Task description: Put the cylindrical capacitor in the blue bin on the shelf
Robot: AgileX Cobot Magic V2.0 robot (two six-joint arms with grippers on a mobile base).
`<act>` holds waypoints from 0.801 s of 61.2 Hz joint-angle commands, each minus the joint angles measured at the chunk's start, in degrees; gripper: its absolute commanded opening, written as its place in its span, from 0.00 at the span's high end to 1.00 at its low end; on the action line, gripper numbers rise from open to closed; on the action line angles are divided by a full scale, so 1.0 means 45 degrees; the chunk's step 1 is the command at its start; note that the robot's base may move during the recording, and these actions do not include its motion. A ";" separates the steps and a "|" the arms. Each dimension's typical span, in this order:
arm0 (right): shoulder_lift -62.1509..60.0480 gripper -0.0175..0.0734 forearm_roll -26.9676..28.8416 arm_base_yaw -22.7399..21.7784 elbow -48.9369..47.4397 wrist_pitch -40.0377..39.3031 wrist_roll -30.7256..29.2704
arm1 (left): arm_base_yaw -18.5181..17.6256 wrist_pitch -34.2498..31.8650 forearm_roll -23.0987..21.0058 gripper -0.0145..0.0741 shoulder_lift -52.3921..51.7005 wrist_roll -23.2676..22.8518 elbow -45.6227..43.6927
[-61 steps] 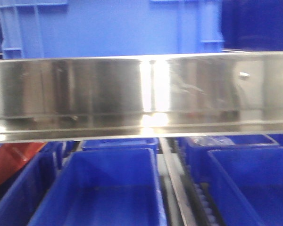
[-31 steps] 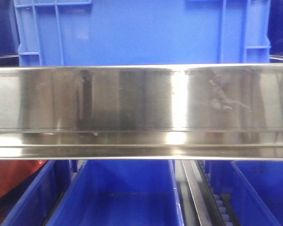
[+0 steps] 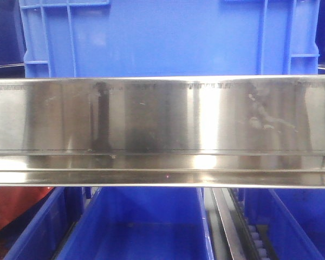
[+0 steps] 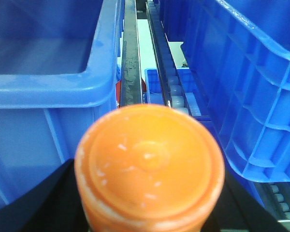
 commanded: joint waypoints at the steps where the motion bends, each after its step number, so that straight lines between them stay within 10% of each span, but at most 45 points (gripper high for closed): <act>1: -0.0034 0.97 -0.0109 0.0056 -0.0076 -0.0404 -0.0066 | -0.0084 -0.0316 -0.0019 0.96 -0.0047 0.0002 -0.0019; 49: -0.0034 0.97 -0.0109 0.0056 -0.0076 -0.0594 -0.0066 | -0.0084 -0.1451 -0.0152 0.96 -0.0019 0.0002 -0.0102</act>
